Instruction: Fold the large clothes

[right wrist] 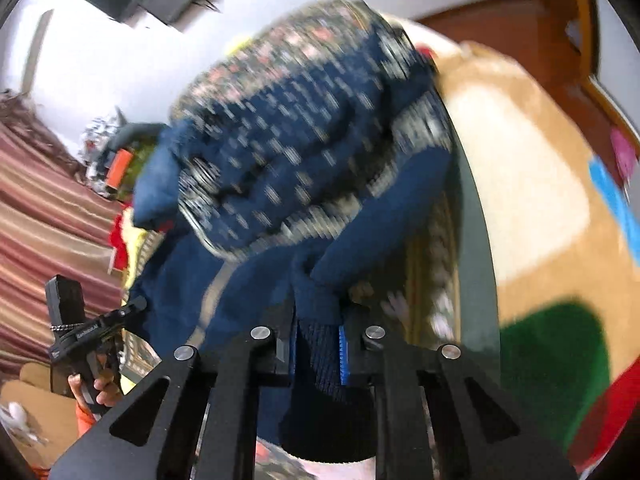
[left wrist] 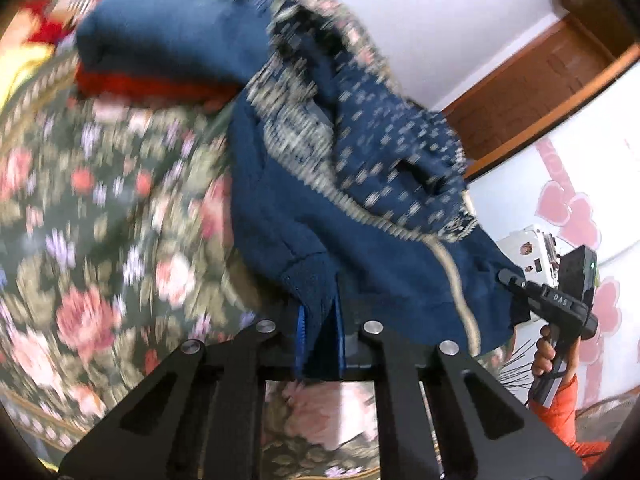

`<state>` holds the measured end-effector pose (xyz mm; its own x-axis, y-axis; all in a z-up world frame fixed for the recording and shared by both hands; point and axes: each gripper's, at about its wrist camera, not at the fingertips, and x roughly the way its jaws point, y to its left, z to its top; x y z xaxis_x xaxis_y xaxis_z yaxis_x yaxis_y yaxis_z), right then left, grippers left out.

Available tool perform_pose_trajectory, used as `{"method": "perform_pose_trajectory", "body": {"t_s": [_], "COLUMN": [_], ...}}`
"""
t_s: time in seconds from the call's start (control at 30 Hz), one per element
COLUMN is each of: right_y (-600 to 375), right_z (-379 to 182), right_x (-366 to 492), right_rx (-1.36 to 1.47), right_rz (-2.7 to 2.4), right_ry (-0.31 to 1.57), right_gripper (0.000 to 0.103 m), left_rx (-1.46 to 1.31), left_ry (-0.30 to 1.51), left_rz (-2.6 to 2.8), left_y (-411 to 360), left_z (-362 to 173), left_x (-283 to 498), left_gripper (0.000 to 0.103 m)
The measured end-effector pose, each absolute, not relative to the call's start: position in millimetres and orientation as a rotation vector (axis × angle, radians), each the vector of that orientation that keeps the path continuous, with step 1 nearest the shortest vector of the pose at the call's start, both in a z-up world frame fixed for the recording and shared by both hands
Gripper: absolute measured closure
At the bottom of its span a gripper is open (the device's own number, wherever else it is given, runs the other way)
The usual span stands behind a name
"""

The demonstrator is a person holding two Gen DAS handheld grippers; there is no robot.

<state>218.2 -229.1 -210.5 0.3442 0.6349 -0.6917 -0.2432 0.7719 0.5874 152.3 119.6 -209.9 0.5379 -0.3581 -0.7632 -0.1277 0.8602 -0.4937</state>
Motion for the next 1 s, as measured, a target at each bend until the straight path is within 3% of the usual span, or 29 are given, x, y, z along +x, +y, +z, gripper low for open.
{"method": "perform_pose_trajectory", "body": {"t_s": [0.3,0.57,0.8,1.0], "right_y": [-236,-240,-224,-203], "right_z": [-159,-148,-159,-200], "right_x": [271,344,409,456], "right_rx": [0.437,0.483,0.378,0.311], "right_rz": [0.586,0.515,0.395,0.337], "right_ry": [0.883,0.808,0.791,0.846], "right_gripper": [0.095,0.095,0.095,0.095], "left_rx": [-0.439,-0.354,-0.349,-0.309], "left_ry": [0.828,0.701,0.728,0.806], "left_rz": [-0.171,-0.095,0.012,0.118], "left_y": [119,121,143,159], "left_z": [-127,-85,-109,-162], "left_x": [211,295,388,453], "left_gripper": [0.094,0.094,0.094,0.094]}}
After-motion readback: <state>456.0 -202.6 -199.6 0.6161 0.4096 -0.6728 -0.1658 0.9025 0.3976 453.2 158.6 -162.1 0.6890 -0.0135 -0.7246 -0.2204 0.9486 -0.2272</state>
